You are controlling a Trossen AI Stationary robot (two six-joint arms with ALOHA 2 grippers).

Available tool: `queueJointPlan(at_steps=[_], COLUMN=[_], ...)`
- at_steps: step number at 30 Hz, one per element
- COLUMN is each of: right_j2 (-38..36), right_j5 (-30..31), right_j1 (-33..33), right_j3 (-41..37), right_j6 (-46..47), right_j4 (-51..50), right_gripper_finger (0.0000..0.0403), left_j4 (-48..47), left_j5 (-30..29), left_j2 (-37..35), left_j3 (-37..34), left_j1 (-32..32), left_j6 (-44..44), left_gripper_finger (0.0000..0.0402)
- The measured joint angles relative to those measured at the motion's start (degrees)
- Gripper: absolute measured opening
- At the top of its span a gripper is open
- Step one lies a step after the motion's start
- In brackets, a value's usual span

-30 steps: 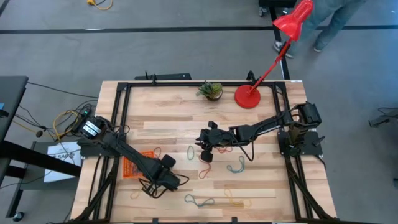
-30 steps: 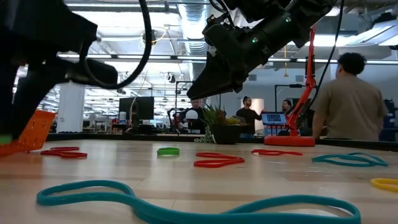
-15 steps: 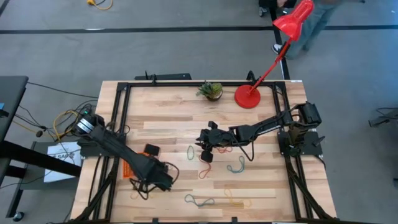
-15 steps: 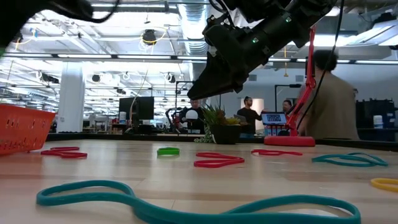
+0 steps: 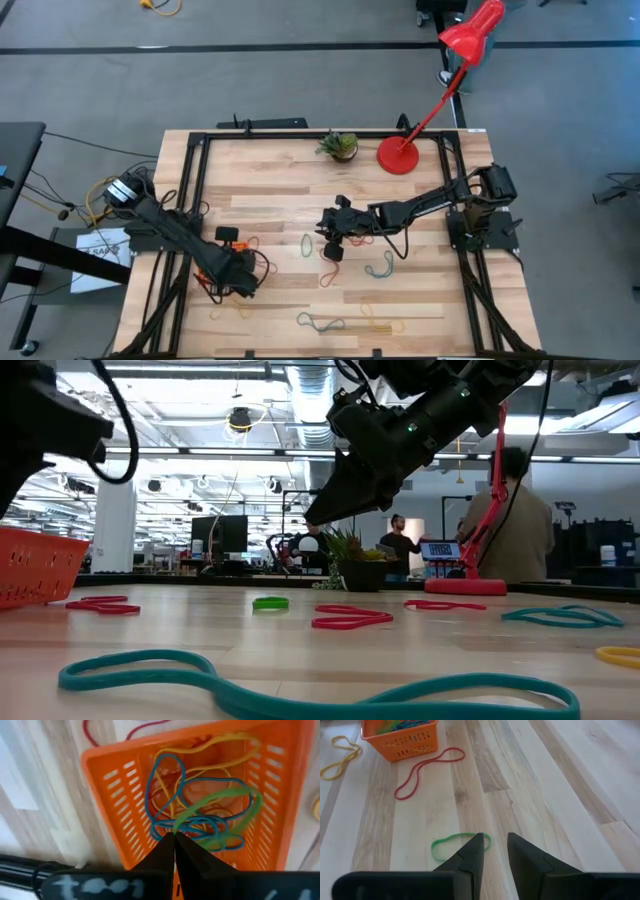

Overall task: Pick and place rubber bands into bin
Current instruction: Put the green rubber band into the orange basket, then put the yellow rubber band into the orange basket

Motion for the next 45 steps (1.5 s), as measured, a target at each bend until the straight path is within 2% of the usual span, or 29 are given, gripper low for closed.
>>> queueJointPlan(at_steps=[8, 16, 20, 22, 28, 32, 35, 37, 40, 45], right_j2=[0.0, 0.0, 0.0, 0.0, 0.0, 0.0, 0.0, 0.0, 0.0, 0.0], right_j5=[0.02, 0.02, 0.02, 0.02, 0.02, 0.02, 0.02, 0.02, 0.02, 0.02], right_j1=[0.0, 0.0, 0.0, 0.0, 0.0, 0.0, 0.0, 0.0, 0.0, 0.0], right_j3=[0.0, 0.0, 0.0, 0.0, 0.0, 0.0, 0.0, 0.0, 0.0, 0.0], right_j6=[0.0, 0.0, 0.0, 0.0, 0.0, 0.0, 0.0, 0.0, 0.0, 0.0], right_j4=[0.04, 0.04, 0.04, 0.04, 0.02, -0.16, -0.29, -0.59, -0.92, -0.94], right_gripper_finger=[0.0079, 0.0079, 0.0079, 0.0079, 0.0079, 0.0079, 0.0079, 0.0079, 0.0079, 0.0079], left_j4=[2.18, 2.35, 2.74, 2.72, 1.98, 9.79, 19.28, 22.3, 21.58, 21.82], left_j5=[-0.83, -0.58, 4.41, 4.81, 3.88, 3.89, 3.89, 3.92, 1.51, -2.4], left_j2=[-0.03, -0.03, -0.03, -0.03, -0.03, -0.03, -0.03, 0.41, 1.94, 5.42], left_j3=[-1.7, -1.69, -1.04, 0.46, 8.14, 11.47, 11.24, 10.9, 10.67, 10.13], left_j1=[0.02, 0.02, 0.02, -0.06, -0.84, -3.57, -7.16, -9.74, -13.09, -15.84], left_j6=[-0.14, -3.13, -2.86, -2.63, -4.76, -9.43, -8.9, -4.62, -0.32, -2.27], left_gripper_finger=[0.0007, 0.0071, 0.0101, 0.0108, 0.0102, 0.0093, 0.009, 0.0089, 0.0089, 0.0089])
